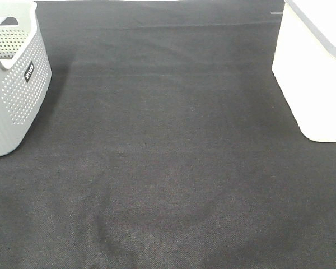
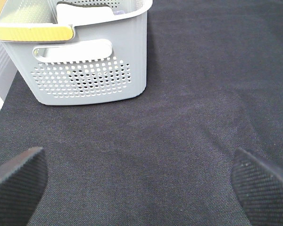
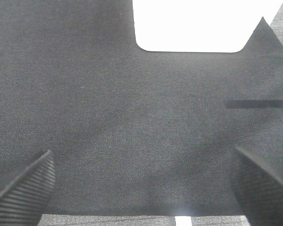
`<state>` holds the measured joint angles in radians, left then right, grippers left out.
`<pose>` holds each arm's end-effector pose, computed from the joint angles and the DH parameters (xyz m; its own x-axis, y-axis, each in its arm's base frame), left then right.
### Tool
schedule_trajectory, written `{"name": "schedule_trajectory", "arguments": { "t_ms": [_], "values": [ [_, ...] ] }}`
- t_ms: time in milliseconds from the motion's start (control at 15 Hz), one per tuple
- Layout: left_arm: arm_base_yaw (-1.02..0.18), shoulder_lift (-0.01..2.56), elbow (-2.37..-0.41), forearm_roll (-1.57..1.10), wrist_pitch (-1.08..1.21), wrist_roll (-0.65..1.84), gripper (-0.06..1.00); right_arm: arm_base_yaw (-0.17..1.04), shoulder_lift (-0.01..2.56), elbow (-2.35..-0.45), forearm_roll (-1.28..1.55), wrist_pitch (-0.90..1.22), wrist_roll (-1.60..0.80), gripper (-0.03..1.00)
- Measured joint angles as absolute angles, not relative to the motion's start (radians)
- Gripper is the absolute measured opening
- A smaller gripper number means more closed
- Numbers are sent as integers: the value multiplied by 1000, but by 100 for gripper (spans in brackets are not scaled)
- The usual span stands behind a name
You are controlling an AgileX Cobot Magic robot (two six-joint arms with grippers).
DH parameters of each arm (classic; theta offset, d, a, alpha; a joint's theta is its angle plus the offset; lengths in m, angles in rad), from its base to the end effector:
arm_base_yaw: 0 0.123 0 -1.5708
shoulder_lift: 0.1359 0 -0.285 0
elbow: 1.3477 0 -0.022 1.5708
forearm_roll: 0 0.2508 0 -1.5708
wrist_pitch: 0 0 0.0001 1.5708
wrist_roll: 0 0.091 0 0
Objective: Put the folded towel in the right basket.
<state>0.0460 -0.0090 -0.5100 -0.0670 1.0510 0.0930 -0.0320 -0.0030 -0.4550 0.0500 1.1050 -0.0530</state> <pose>-0.0069 -0.0056 0.2809 -0.4278 0.0399 -0.9030 0.0321 0.9991 0.0290 -0.0023 0.0041 0.2613 -0.5299 -0.0135 -0.8480 -0.0220 0.9998 -0.0022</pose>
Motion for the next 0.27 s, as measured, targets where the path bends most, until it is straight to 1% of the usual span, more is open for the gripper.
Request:
{"name": "schedule_trajectory", "arguments": {
  "t_ms": [267],
  "values": [
    [46,-9,-510,-67,1051,93,99,-32,-3,-455,50,1105,-53,96]
  ]
}}
